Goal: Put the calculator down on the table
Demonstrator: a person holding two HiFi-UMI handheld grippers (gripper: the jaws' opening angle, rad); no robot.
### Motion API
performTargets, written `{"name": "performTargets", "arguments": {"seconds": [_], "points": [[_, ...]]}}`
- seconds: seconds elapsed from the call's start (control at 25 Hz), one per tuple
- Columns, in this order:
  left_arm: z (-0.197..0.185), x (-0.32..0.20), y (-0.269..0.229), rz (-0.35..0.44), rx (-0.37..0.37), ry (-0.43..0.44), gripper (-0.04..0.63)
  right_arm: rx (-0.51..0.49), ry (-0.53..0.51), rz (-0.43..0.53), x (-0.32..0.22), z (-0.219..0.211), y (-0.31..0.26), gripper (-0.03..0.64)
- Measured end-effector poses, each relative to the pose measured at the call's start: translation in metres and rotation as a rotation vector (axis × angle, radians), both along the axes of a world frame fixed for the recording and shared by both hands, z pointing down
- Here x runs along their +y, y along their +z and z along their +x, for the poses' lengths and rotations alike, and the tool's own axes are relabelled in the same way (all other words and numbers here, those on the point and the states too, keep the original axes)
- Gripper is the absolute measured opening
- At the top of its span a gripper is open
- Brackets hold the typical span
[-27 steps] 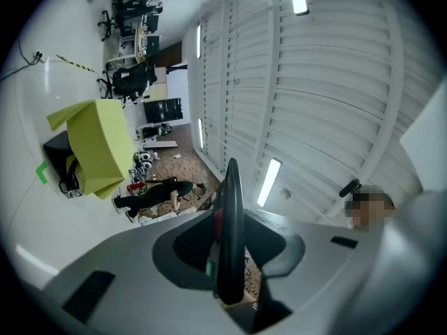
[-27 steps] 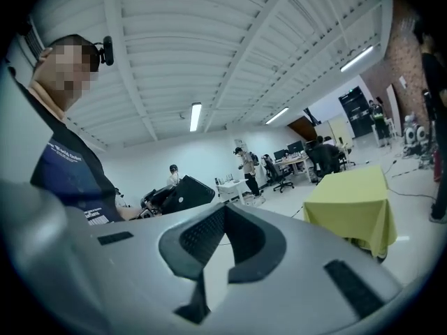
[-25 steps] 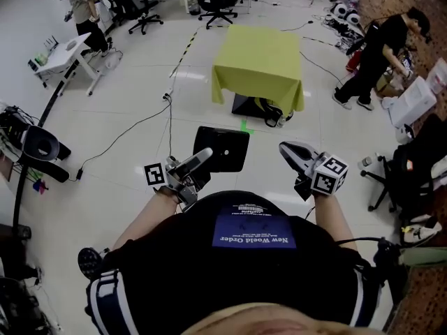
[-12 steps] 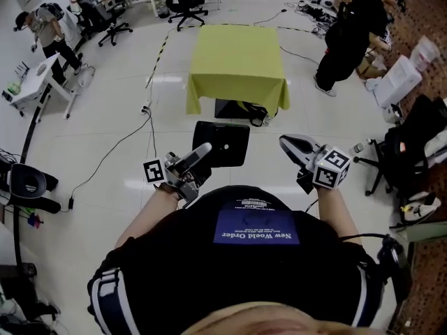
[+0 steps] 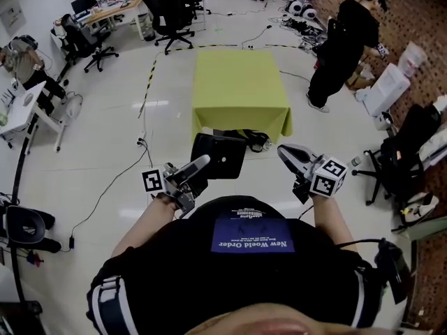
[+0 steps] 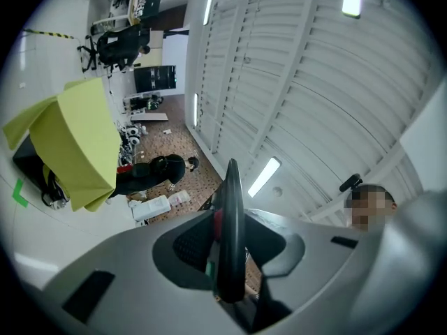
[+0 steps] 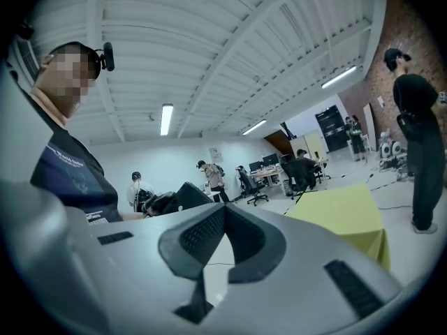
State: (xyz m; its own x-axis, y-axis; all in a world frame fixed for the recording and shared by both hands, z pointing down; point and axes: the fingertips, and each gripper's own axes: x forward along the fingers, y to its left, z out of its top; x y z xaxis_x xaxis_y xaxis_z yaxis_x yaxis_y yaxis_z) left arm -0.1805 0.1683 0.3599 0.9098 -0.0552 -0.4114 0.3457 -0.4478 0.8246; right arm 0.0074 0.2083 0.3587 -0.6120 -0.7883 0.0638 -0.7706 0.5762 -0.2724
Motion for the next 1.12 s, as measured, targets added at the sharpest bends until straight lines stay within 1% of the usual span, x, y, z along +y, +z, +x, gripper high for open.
{"name": "performTargets", "arguments": {"seconds": [0.04,0.12,0.2,0.28,0.32,0.4,0.48,0.56,0.72,0.76,0.88,0.96,1.12], "points": [[-0.003,-0.008,0.005,0.0,-0.016,0.002,0.129,-0.005,-0.002,-0.005,-0.008,-0.004,0.001,-0.012],[-0.001,-0.027,0.003,0.031,-0.033,0.007,0.129,-0.001,-0.009,-0.002,-0.027,-0.007,-0.002,-0.012],[0.003,-0.042,-0.009,0.043,-0.001,0.015,0.129,0.016,-0.025,0.0,-0.047,-0.015,-0.006,-0.012],[0.001,-0.053,-0.01,0.017,0.032,0.015,0.129,0.029,-0.053,-0.01,-0.06,-0.025,-0.003,-0.012],[0.0,-0.058,-0.005,-0.001,0.037,0.01,0.129,0.03,-0.064,-0.02,-0.065,-0.027,0.002,-0.012],[0.0,-0.069,0.008,-0.028,0.022,-0.006,0.129,0.02,-0.066,-0.045,-0.077,-0.022,0.012,-0.012],[0.003,-0.085,0.018,-0.043,0.002,-0.031,0.129,0.003,-0.063,-0.057,-0.093,-0.011,0.019,-0.012],[0.012,-0.1,0.02,-0.047,-0.008,-0.056,0.129,-0.015,-0.082,-0.048,-0.11,-0.001,0.02,-0.012],[0.042,-0.135,0.01,0.021,-0.03,-0.104,0.129,-0.011,-0.165,-0.029,-0.158,0.023,0.023,-0.012],[0.05,-0.147,0.006,0.025,-0.027,-0.123,0.129,-0.008,-0.182,-0.027,-0.173,0.031,0.023,-0.012],[0.073,-0.18,-0.001,-0.006,-0.008,-0.186,0.129,0.003,-0.23,-0.007,-0.219,0.055,0.01,-0.012],[0.091,-0.198,-0.004,-0.004,-0.012,-0.218,0.129,0.025,-0.266,0.019,-0.244,0.073,0.002,-0.012],[0.14,-0.234,0.001,-0.02,-0.022,-0.298,0.129,0.033,-0.328,0.017,-0.281,0.126,0.007,-0.012]]}}
